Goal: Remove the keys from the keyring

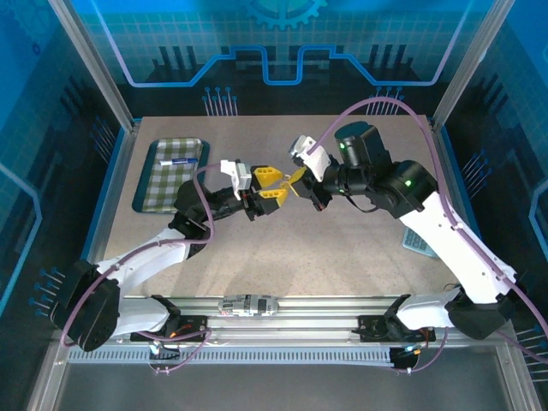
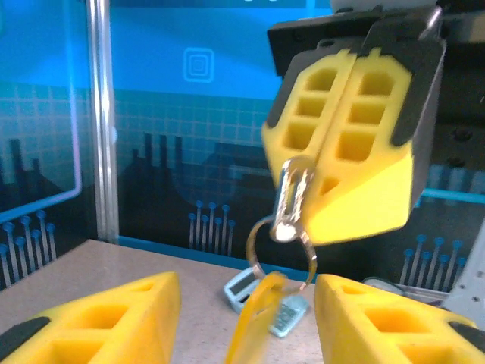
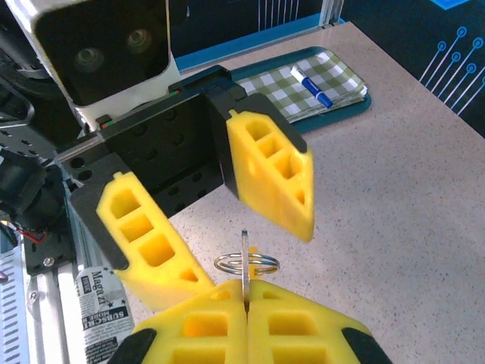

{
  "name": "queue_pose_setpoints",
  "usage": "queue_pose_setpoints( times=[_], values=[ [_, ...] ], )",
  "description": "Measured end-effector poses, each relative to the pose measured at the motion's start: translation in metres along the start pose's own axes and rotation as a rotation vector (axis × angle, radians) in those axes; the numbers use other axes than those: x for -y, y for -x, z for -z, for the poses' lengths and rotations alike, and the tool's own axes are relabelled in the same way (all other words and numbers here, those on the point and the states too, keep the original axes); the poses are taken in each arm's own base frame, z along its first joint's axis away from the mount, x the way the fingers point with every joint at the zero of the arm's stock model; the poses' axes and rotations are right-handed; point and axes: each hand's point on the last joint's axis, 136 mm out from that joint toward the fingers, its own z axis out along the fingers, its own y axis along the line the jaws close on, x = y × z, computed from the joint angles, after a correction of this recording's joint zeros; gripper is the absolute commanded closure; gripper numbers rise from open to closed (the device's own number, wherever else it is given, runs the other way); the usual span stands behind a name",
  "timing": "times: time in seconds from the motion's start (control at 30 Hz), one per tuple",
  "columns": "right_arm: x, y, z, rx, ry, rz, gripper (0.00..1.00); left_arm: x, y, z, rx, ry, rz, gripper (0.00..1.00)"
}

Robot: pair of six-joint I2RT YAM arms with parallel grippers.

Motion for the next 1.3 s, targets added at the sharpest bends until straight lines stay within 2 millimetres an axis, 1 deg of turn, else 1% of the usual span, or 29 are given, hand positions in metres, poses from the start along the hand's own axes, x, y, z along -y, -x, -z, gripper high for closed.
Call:
queue_pose_setpoints(
  times=[0.1, 0.33, 0.57, 0.67, 0.97, 1.13, 1.2, 1.3],
  values=[
    [-0.001, 0.004, 0.005, 0.004, 0.000, -0.003, 1.00, -0.001, -0.002, 0.002, 0.007, 0.012, -0.023, 0.48],
    [-0.002, 0.005, 0.008, -0.001, 0.002, -0.017, 1.00, 0.004, 0.007, 0.001, 0.044, -0.009, -0.080, 0.47],
    [-0.003, 0.004, 0.007, -0.006, 0.010, -0.027, 1.00, 0.022, 0.018, -0.009, 0.062, -0.089, -0.131, 0.46],
    [-0.005, 0.004, 0.007, -0.004, 0.021, -0.033, 1.00, 0.027, 0.017, -0.011, 0.059, -0.104, -0.148, 0.46],
    [-0.010, 0.006, 0.007, 0.006, 0.051, -0.053, 1.00, 0.020, 0.007, -0.019, 0.042, -0.099, -0.150, 0.46],
    [-0.014, 0.008, 0.008, 0.016, 0.078, -0.072, 1.00, 0.015, 0.007, -0.022, 0.060, -0.083, -0.166, 0.47],
    [-0.015, 0.009, 0.008, 0.019, 0.088, -0.079, 1.00, 0.014, 0.007, -0.023, 0.069, -0.083, -0.172, 0.51],
    [-0.015, 0.009, 0.008, 0.021, 0.095, -0.086, 1.00, 0.012, 0.009, -0.025, 0.082, -0.083, -0.183, 0.64]
  ],
)
